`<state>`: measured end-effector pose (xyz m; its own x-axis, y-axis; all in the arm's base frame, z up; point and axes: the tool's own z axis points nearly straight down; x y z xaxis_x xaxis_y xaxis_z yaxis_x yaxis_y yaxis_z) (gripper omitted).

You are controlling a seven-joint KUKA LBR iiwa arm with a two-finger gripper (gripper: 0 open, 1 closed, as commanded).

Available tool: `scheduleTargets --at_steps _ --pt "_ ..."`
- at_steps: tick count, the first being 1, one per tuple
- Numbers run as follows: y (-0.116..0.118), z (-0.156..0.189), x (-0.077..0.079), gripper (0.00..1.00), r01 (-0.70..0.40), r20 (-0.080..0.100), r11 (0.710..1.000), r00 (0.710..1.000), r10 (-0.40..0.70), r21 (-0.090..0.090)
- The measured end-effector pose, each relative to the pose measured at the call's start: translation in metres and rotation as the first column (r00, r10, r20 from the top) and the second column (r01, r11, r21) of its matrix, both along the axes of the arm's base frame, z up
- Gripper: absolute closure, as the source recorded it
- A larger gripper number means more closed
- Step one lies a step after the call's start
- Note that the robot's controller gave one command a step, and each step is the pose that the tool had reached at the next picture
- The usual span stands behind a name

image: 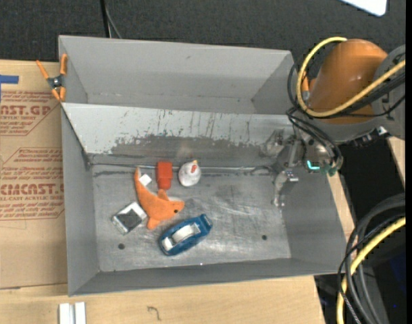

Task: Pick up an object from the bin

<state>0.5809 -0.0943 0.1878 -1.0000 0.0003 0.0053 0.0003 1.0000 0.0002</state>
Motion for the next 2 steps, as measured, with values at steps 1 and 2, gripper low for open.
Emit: scheduleTargets --at_steps 1,2 --pt "0.0002 0.0042 0.0018 0.0 -0.001 0.008 1.0 1.0 0.001 -0.001" --pt "0.0004 0.0042 0.0018 0.0 -0.001 0.008 1.0 1.0 0.001 -0.001"
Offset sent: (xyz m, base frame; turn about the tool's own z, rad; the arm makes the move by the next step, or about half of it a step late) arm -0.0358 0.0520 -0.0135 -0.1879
